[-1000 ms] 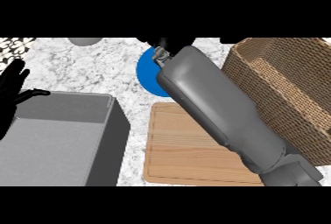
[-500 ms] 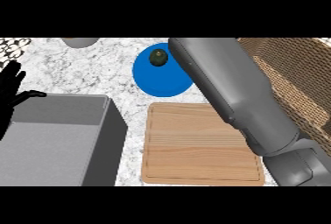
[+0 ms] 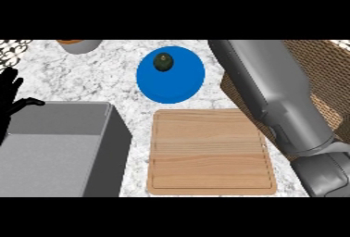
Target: Pick the bell pepper from the cutting board and place it in the basket
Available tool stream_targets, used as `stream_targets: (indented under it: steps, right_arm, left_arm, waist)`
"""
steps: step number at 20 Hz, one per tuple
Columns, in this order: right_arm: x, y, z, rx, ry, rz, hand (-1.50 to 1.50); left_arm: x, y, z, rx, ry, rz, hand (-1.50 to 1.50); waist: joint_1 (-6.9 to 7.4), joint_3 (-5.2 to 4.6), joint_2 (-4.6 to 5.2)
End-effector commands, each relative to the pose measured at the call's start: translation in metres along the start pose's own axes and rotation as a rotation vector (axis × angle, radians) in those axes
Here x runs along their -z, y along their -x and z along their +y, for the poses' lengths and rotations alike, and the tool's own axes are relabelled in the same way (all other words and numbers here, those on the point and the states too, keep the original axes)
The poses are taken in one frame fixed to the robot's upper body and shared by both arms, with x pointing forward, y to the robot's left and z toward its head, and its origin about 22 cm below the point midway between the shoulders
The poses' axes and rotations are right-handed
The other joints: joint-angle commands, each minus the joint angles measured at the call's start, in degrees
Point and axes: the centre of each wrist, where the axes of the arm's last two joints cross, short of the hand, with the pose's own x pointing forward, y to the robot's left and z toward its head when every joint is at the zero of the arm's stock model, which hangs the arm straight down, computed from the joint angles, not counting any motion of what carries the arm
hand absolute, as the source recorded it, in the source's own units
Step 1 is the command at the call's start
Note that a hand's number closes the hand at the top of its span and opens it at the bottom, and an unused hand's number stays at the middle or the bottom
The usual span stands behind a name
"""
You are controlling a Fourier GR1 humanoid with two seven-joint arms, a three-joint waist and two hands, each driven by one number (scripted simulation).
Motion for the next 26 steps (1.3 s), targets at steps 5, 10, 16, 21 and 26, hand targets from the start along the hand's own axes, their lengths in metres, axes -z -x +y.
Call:
stream_targets:
  steps: [5,10,16,21,26]
  right_arm:
    - [0.014,0.046,0.021,-0.058,-0.003,0.185,1.50]
    - [0.024,0.080,0.028,-0.012,0.004,0.222,1.50]
    - [0.042,0.127,0.030,0.048,0.130,0.353,-1.50]
    - [0.033,0.147,0.041,-0.015,0.082,0.308,-1.50]
    - [0.033,0.145,0.029,0.091,0.116,0.263,-1.50]
  left_arm:
    - [-0.012,0.039,-0.030,-0.050,0.054,0.148,0.00]
    - [-0.019,0.044,-0.027,-0.064,0.068,0.148,0.00]
    - [-0.014,0.037,-0.016,-0.041,0.056,0.144,0.00]
    - [-0.012,0.042,-0.039,-0.056,0.074,0.142,0.00]
    - [0.003,0.032,-0.030,-0.043,0.072,0.145,0.00]
  waist:
    - [-1.62,-1.79,0.59]
    - [-0.88,-1.78,0.47]
    - [-1.88,-1.78,0.70]
    - [-1.16,-1.80,1.01]
    - [-1.06,-1.80,0.96]
